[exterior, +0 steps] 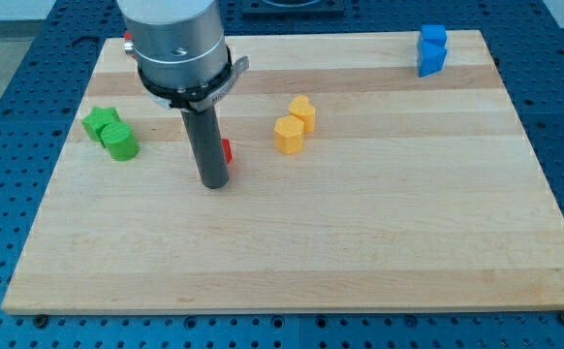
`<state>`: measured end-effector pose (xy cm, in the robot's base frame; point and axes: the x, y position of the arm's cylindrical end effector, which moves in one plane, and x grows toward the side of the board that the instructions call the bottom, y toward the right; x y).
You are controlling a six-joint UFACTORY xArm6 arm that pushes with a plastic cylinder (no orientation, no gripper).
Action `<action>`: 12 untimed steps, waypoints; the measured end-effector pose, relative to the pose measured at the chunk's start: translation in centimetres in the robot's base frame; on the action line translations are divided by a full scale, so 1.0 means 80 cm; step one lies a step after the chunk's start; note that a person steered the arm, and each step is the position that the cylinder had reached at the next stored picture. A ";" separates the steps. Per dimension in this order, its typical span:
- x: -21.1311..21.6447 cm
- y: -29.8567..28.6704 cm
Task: Push red star towards red circle
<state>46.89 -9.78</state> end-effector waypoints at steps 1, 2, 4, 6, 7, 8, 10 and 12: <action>-0.012 0.000; -0.028 0.000; -0.052 0.001; -0.081 0.006; -0.101 0.006; -0.101 0.006; -0.099 0.004; -0.099 -0.022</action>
<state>39.00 -11.54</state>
